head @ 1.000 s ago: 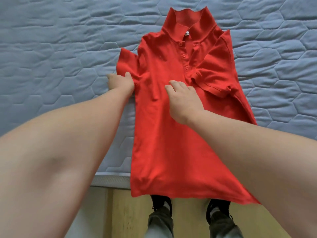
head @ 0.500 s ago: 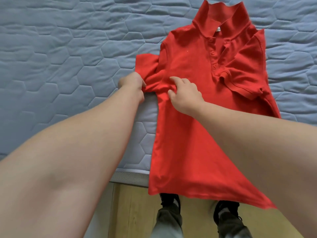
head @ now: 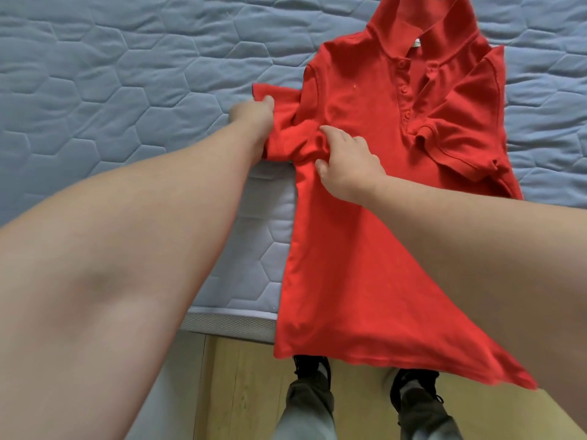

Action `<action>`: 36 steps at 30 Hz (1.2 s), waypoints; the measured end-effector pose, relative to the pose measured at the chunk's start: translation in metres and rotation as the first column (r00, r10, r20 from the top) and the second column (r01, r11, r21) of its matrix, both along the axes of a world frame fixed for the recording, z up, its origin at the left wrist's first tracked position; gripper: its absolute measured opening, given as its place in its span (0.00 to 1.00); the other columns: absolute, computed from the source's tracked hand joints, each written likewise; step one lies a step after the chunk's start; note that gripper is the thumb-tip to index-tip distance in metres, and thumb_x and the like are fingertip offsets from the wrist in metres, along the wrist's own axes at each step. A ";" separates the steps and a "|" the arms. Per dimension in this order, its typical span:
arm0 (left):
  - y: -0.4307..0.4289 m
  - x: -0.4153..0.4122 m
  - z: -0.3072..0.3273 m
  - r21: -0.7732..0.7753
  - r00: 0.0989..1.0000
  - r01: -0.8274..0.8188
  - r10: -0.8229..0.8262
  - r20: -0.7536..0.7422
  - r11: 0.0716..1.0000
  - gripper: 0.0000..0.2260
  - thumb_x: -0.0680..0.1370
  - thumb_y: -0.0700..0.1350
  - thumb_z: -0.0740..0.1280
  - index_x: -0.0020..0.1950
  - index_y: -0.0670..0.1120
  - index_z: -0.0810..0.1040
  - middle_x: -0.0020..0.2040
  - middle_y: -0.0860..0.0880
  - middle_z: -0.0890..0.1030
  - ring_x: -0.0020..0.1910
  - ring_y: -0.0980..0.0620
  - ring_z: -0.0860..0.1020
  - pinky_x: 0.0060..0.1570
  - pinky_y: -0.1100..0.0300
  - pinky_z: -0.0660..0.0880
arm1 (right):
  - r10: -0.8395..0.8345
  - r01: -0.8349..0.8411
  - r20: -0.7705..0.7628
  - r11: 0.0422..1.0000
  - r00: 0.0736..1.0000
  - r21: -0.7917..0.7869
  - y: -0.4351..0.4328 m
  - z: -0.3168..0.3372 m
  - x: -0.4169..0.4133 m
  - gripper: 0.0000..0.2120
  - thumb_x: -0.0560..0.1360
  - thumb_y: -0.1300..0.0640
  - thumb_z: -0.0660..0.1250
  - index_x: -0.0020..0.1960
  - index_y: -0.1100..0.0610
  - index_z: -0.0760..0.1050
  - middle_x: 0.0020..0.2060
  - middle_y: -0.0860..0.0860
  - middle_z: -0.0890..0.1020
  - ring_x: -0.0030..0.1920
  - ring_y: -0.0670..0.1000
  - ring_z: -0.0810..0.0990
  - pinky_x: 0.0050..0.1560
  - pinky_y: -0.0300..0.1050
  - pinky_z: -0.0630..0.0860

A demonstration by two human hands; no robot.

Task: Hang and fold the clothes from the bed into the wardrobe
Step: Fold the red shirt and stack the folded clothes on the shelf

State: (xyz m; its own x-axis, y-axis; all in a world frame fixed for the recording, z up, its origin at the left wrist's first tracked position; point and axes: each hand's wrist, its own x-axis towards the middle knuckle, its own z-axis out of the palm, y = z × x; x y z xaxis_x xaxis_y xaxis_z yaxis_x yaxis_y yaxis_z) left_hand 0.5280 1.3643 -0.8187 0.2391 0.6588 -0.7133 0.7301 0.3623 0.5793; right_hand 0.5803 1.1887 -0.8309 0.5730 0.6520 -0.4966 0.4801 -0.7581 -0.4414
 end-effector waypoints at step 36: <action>-0.114 0.037 -0.007 0.436 0.359 0.890 -0.796 -0.488 0.133 0.14 0.82 0.52 0.62 0.62 0.47 0.77 0.58 0.44 0.75 0.52 0.35 0.79 0.51 0.42 0.77 | -0.677 0.781 -0.431 0.614 0.597 0.116 -0.067 0.003 0.088 0.09 0.81 0.50 0.61 0.47 0.53 0.75 0.38 0.55 0.86 0.29 0.56 0.85 0.25 0.44 0.75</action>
